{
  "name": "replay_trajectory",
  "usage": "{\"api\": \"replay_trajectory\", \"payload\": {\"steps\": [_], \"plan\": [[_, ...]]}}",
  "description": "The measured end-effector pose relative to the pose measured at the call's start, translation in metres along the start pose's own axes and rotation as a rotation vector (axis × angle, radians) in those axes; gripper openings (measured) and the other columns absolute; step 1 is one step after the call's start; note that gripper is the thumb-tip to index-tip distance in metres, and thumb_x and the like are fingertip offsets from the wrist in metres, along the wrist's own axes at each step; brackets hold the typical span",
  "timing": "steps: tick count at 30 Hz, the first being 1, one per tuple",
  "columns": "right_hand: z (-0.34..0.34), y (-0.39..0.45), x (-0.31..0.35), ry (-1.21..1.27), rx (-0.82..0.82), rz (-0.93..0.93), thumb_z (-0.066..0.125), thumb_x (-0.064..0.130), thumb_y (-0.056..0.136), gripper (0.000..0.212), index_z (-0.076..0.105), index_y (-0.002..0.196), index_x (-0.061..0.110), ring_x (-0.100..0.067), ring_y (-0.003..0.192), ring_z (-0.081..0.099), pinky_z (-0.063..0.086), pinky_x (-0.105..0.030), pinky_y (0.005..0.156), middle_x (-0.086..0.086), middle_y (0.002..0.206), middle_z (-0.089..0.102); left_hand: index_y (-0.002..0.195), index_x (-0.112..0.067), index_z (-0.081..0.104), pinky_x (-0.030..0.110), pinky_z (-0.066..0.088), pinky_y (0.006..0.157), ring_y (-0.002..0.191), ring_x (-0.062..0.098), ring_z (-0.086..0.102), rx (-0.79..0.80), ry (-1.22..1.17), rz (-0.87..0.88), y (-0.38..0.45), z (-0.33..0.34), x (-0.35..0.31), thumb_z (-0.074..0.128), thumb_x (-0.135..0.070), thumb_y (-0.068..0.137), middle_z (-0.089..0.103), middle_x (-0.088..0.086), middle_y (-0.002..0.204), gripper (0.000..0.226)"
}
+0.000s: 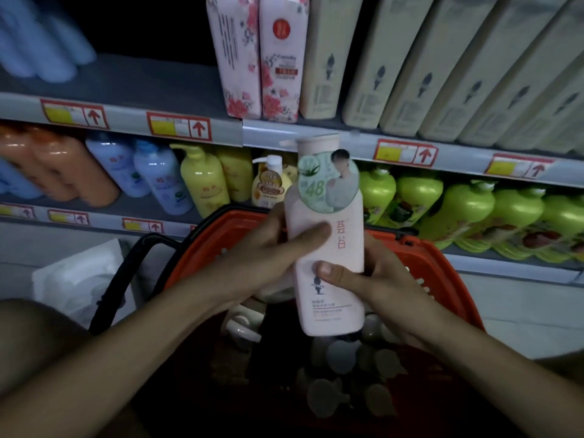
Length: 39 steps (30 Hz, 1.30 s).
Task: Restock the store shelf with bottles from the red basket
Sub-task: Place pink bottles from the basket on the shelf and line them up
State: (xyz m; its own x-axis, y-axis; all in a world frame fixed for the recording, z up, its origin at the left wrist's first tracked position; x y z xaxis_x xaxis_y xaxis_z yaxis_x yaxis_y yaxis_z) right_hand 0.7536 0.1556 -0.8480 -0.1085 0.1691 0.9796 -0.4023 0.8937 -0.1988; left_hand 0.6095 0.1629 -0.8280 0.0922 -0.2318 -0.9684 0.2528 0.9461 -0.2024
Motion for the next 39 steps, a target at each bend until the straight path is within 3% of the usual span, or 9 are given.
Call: {"api": "replay_trajectory", "payload": {"steps": [4, 9, 11, 16, 21, 24, 27, 32, 39], "plan": [[-0.012, -0.008, 0.045, -0.037, -0.093, -0.114, 0.079, 0.027, 0.084, 0.056, 0.055, 0.135, 0.02, -0.02, 0.118, 0.068, 0.058, -0.045, 0.096, -0.001, 0.128, 0.07, 0.129, -0.028, 0.059, 0.036, 0.056, 0.096, 0.113, 0.009, 0.067, 0.016, 0.221, 0.065, -0.02, 0.004, -0.028, 0.079, -0.043, 0.079, 0.072, -0.009, 0.122, 0.057], [-0.026, -0.026, 0.109, 0.037, -0.165, -0.211, 0.076, 0.031, 0.086, 0.062, 0.044, 0.135, 0.014, -0.016, 0.119, 0.066, 0.058, -0.026, 0.087, -0.001, 0.128, 0.069, 0.109, -0.037, 0.069, 0.016, 0.057, 0.075, 0.091, 0.002, 0.072, -0.113, 0.399, 0.332, -0.028, 0.016, -0.114, 0.076, -0.029, 0.085, 0.075, -0.019, 0.104, 0.026], [-0.032, -0.034, 0.137, 0.079, -0.147, -0.256, 0.076, 0.026, 0.085, 0.061, 0.041, 0.134, 0.013, -0.015, 0.116, 0.068, 0.058, -0.024, 0.084, 0.0, 0.126, 0.071, 0.103, -0.039, 0.068, 0.011, 0.054, 0.07, 0.088, -0.003, 0.071, -0.147, 0.379, 0.421, -0.029, 0.021, -0.147, 0.078, -0.02, 0.084, 0.074, -0.026, 0.1, 0.029], [-0.056, -0.054, 0.205, -0.093, -0.27, -0.456, 0.075, 0.03, 0.083, 0.053, 0.054, 0.131, 0.033, 0.002, 0.115, 0.064, 0.056, -0.017, 0.086, 0.013, 0.127, 0.067, 0.104, -0.043, 0.065, 0.01, 0.053, 0.078, 0.097, -0.007, 0.069, -0.173, 0.392, 0.599, -0.023, 0.05, -0.208, 0.081, -0.024, 0.08, 0.072, -0.031, 0.104, 0.035], [-0.104, -0.07, 0.269, -0.194, -0.546, -0.722, 0.076, 0.017, 0.075, 0.046, 0.067, 0.121, 0.016, 0.002, 0.103, 0.066, 0.053, -0.01, 0.077, -0.003, 0.119, 0.064, 0.101, -0.067, 0.063, 0.011, 0.054, 0.082, 0.101, -0.01, 0.066, -0.125, 0.384, 0.763, -0.005, 0.098, -0.273, 0.079, -0.022, 0.083, 0.071, -0.032, 0.107, 0.051], [-0.132, -0.067, 0.326, -0.209, -0.611, -0.886, 0.075, 0.02, 0.079, 0.042, 0.067, 0.121, 0.019, -0.005, 0.101, 0.07, 0.055, -0.014, 0.077, 0.003, 0.115, 0.071, 0.107, -0.054, 0.065, 0.014, 0.055, 0.085, 0.101, -0.007, 0.068, -0.183, 0.379, 0.943, 0.006, 0.117, -0.333, 0.076, -0.026, 0.08, 0.071, -0.03, 0.109, 0.041], [-0.153, -0.051, 0.383, -0.354, -0.637, -0.983, 0.072, 0.018, 0.092, 0.036, 0.062, 0.125, 0.027, -0.006, 0.109, 0.068, 0.056, -0.02, 0.084, 0.009, 0.12, 0.071, 0.108, -0.045, 0.062, 0.011, 0.053, 0.082, 0.098, -0.01, 0.067, -0.249, 0.341, 1.043, 0.033, 0.127, -0.38, 0.078, -0.014, 0.084, 0.071, -0.032, 0.103, 0.042], [-0.183, 0.0, 0.426, -0.495, -0.634, -0.987, 0.067, 0.019, 0.094, 0.051, 0.05, 0.139, 0.034, 0.004, 0.116, 0.062, 0.053, -0.017, 0.09, 0.021, 0.127, 0.064, 0.121, -0.014, 0.063, 0.011, 0.054, 0.075, 0.093, -0.008, 0.069, -0.308, 0.196, 0.987, 0.097, 0.122, -0.407, 0.075, 0.001, 0.084, 0.071, -0.012, 0.103, 0.042], [-0.226, 0.053, 0.411, -0.49, -0.749, -0.831, 0.068, 0.026, 0.094, 0.043, 0.049, 0.132, 0.029, -0.003, 0.11, 0.063, 0.055, -0.027, 0.092, 0.015, 0.118, 0.064, 0.128, -0.015, 0.062, 0.004, 0.049, 0.069, 0.085, -0.013, 0.065, -0.404, 0.287, 0.874, 0.167, 0.127, -0.401, 0.072, -0.007, 0.088, 0.069, -0.006, 0.111, 0.042]]}}
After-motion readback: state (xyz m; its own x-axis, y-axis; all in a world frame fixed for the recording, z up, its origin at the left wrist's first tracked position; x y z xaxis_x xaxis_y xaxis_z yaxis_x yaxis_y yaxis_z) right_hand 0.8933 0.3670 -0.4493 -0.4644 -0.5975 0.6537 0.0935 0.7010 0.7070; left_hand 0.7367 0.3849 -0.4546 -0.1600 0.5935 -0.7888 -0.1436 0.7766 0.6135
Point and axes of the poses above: each hand's wrist, its own y-axis towards the middle knuckle, its own z-axis out of the palm, x = y × z, the point moved 8 cm from there along y, towards the middle knuckle
